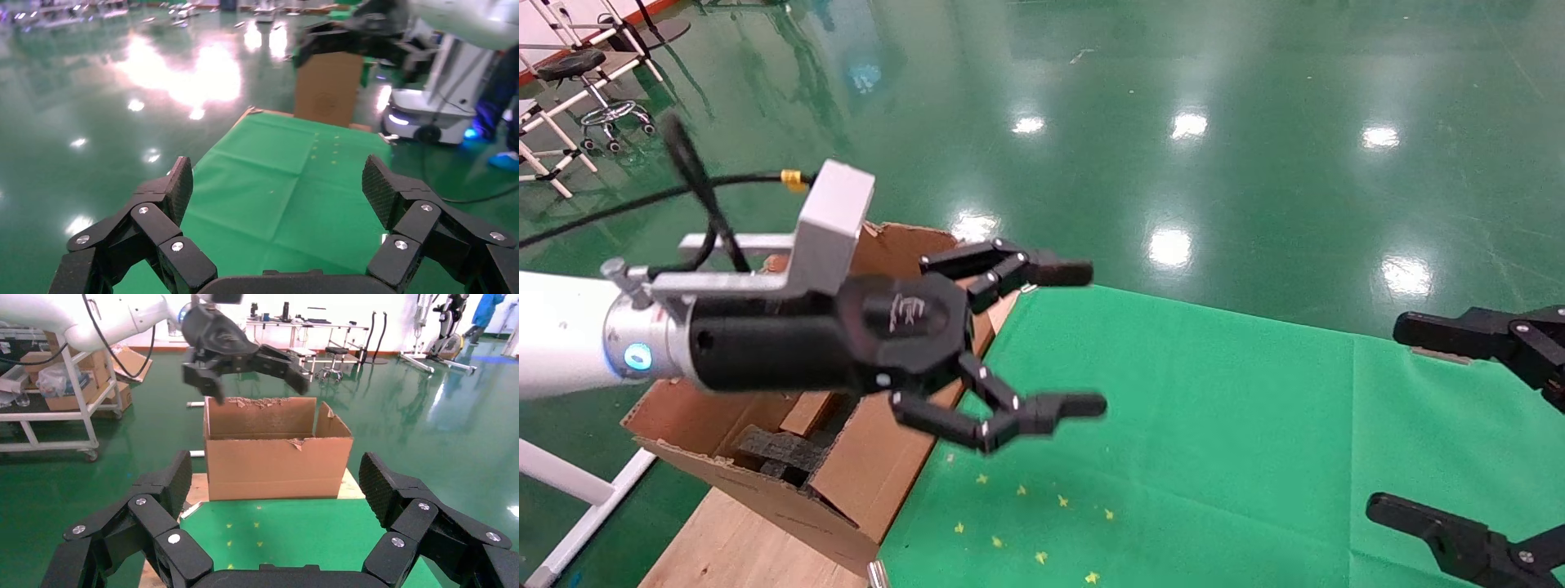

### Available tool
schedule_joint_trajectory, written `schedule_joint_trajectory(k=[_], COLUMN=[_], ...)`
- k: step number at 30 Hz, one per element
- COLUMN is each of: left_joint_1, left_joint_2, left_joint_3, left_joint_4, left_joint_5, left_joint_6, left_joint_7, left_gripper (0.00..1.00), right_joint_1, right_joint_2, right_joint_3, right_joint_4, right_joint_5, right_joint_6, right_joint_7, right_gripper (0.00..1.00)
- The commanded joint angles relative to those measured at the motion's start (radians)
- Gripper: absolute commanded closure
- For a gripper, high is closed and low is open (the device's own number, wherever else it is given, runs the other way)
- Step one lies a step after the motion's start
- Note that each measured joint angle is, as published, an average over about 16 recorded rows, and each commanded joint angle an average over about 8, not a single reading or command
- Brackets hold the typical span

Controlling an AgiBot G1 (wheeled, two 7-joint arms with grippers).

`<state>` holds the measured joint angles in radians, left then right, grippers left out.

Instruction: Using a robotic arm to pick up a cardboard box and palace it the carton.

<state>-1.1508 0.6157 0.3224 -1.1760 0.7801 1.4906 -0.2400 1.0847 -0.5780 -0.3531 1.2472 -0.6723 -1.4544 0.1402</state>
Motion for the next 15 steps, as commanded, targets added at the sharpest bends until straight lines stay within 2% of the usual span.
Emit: schedule_joint_trajectory(k=[1,8,15], left_joint_1=[0.025,0.087,0.096], left_joint_2=[-0.001,-0.005,-0.006], left_joint_3=[-0.014,-0.049,-0.054], left_joint_4=[-0.035,-0.124,-0.135], left_joint_5=[-0.016,-0.057,-0.065], left_joint_6=[0.002,0.006,0.007], left_joint_7=[0.017,0.058,0.061], left_gripper=[0.00,0.00,0.00], right_joint_1=[0.000,0.000,0.000], right_joint_2=[0.000,0.000,0.000], right_joint_3=[0.000,0.000,0.000], right_joint_4=[0.000,0.000,0.000], right_joint_5=[0.000,0.000,0.000], right_joint_6=[0.000,0.000,0.000], right_joint_7=[0.000,0.000,0.000], right_gripper=[0.00,0.00,0.00])
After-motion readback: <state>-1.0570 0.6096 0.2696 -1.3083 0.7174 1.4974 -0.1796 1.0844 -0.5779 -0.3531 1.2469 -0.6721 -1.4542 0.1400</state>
